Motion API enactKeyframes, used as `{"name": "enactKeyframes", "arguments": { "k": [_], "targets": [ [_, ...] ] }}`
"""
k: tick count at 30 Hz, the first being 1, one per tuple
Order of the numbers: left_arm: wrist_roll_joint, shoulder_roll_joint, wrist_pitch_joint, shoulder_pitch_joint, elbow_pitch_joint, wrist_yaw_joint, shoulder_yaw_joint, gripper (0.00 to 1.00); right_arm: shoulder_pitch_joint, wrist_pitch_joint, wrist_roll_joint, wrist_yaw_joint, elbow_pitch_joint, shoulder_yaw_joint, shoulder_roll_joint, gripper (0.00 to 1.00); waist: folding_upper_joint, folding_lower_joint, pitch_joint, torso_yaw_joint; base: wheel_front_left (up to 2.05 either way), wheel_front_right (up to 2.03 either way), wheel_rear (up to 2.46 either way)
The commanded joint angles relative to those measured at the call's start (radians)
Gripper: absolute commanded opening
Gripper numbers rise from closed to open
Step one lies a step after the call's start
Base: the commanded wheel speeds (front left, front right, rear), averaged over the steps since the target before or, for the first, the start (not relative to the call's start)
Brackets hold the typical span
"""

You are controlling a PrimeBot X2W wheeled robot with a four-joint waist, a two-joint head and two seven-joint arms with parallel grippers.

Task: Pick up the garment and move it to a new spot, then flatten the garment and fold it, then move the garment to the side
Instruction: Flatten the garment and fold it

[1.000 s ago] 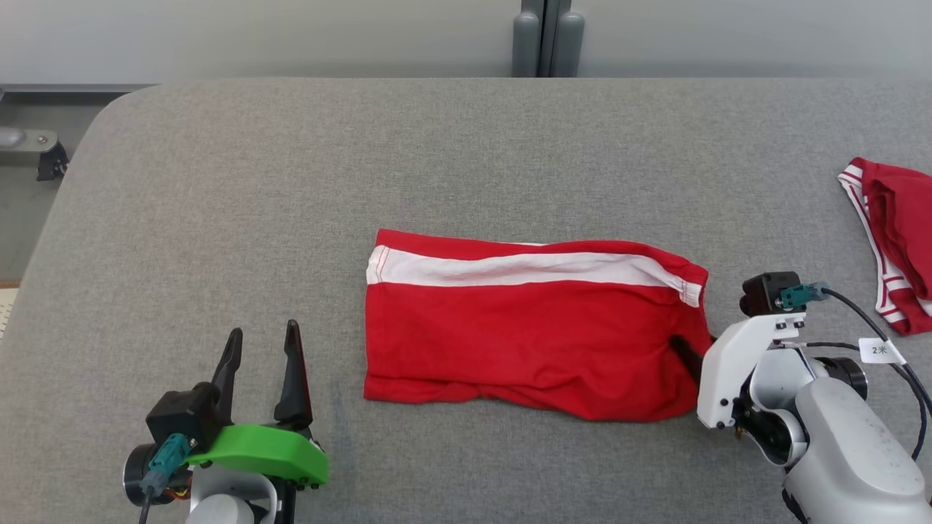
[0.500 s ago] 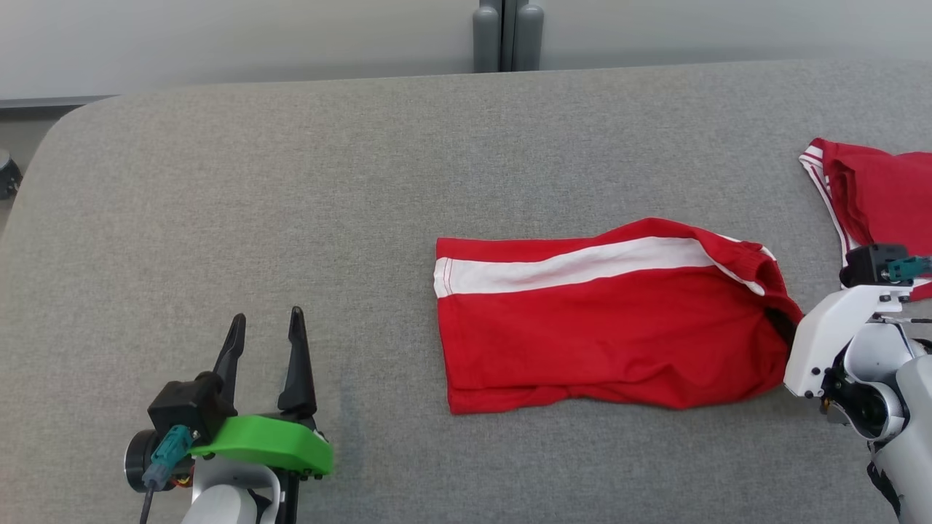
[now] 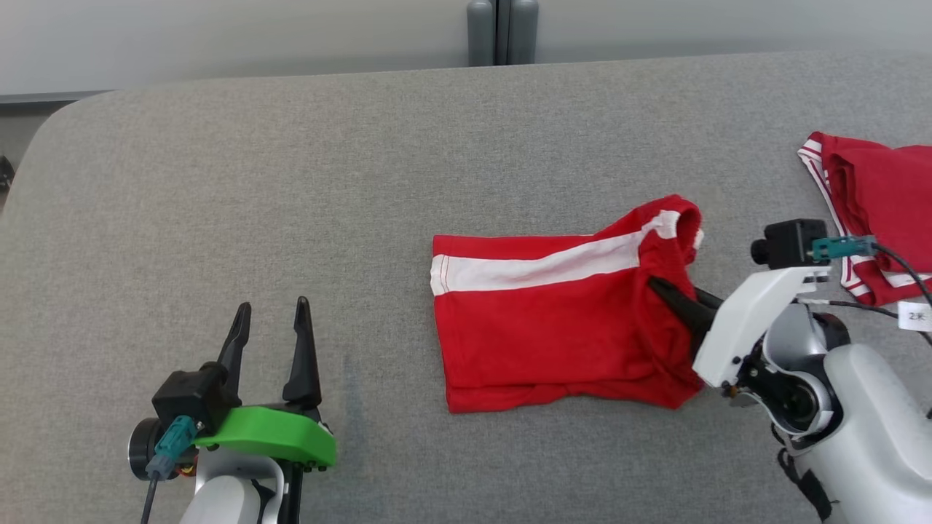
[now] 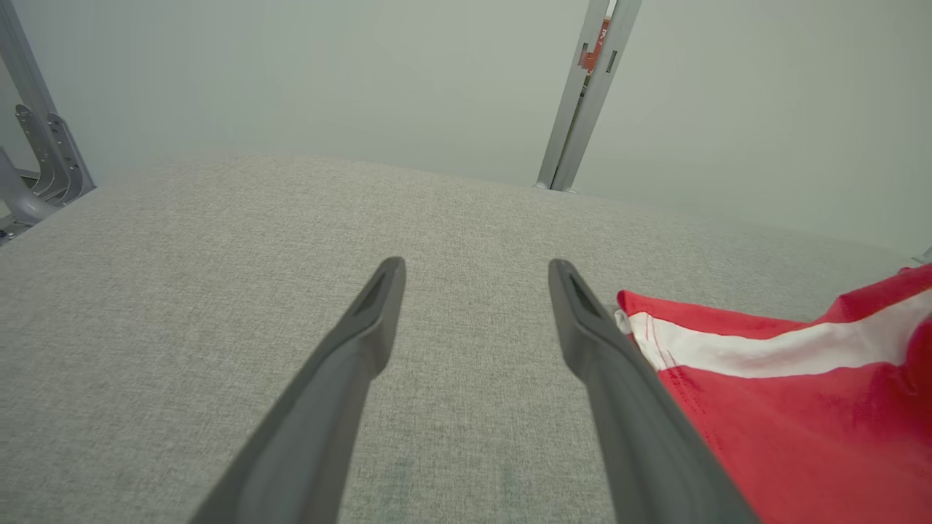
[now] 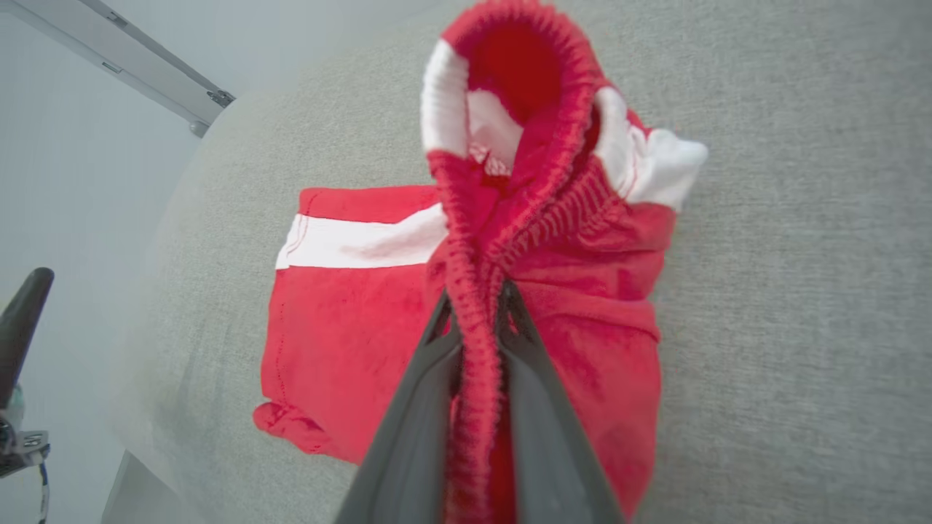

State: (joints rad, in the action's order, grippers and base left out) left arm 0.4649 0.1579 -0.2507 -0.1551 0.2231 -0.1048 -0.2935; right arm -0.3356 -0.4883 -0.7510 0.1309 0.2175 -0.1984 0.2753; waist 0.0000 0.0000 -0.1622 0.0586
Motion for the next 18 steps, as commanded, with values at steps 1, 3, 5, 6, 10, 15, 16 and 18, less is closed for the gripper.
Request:
{"name": "enactKeyframes", "arguments": {
  "k": [1, 3, 5, 6, 10, 15, 16, 18],
  "targets": [
    [-0.005, 0.006, -0.001, -0.017, -0.005, -0.001, -0.001, 1.00, -0.014, 0.006, -0.009, -0.001, -0.015, -0.016, -0.016, 0.00, 0.0000, 0.0000, -0.001, 0.009, 0.00, 0.00, 0.00],
    [-0.003, 0.003, -0.001, -0.019, -0.007, -0.002, -0.003, 1.00, -0.023, 0.012, -0.012, -0.001, -0.023, -0.041, -0.041, 0.00, 0.0000, 0.0000, -0.002, 0.018, 0.00, 0.00, 0.00],
    [-0.002, 0.000, -0.002, -0.021, -0.007, -0.002, -0.005, 1.00, -0.032, 0.017, -0.011, -0.001, -0.015, -0.065, -0.064, 0.00, 0.0000, 0.0000, -0.004, 0.027, 0.00, 0.00, 0.00],
    [-0.001, -0.002, -0.002, -0.021, -0.007, -0.002, -0.006, 1.00, -0.039, 0.021, -0.007, -0.001, -0.008, -0.074, -0.074, 0.00, 0.0000, 0.0000, -0.004, 0.032, 0.00, 0.00, 0.00],
    [0.001, -0.006, -0.004, -0.024, -0.008, 0.001, -0.010, 1.00, -0.073, 0.034, 0.008, -0.001, 0.036, -0.120, -0.113, 0.00, 0.0000, 0.0000, -0.009, 0.053, 0.00, 0.00, 0.00],
    [0.002, -0.016, -0.007, -0.027, -0.001, 0.003, -0.016, 1.00, -0.110, 0.048, 0.024, 0.000, 0.116, -0.175, -0.144, 0.00, 0.0000, 0.0000, -0.010, 0.077, 0.00, 0.00, 0.00],
    [0.002, -0.017, -0.006, -0.026, 0.001, 0.004, -0.017, 1.00, -0.116, 0.052, 0.025, 0.000, 0.131, -0.182, -0.149, 0.00, 0.0000, 0.0000, -0.009, 0.081, 0.00, 0.00, 0.00],
    [0.003, -0.020, -0.007, -0.026, 0.005, 0.005, -0.017, 1.00, -0.130, 0.060, 0.026, 0.000, 0.164, -0.198, -0.157, 0.00, 0.0000, 0.0000, -0.009, 0.088, 0.00, 0.00, 0.00]
  ]
}}
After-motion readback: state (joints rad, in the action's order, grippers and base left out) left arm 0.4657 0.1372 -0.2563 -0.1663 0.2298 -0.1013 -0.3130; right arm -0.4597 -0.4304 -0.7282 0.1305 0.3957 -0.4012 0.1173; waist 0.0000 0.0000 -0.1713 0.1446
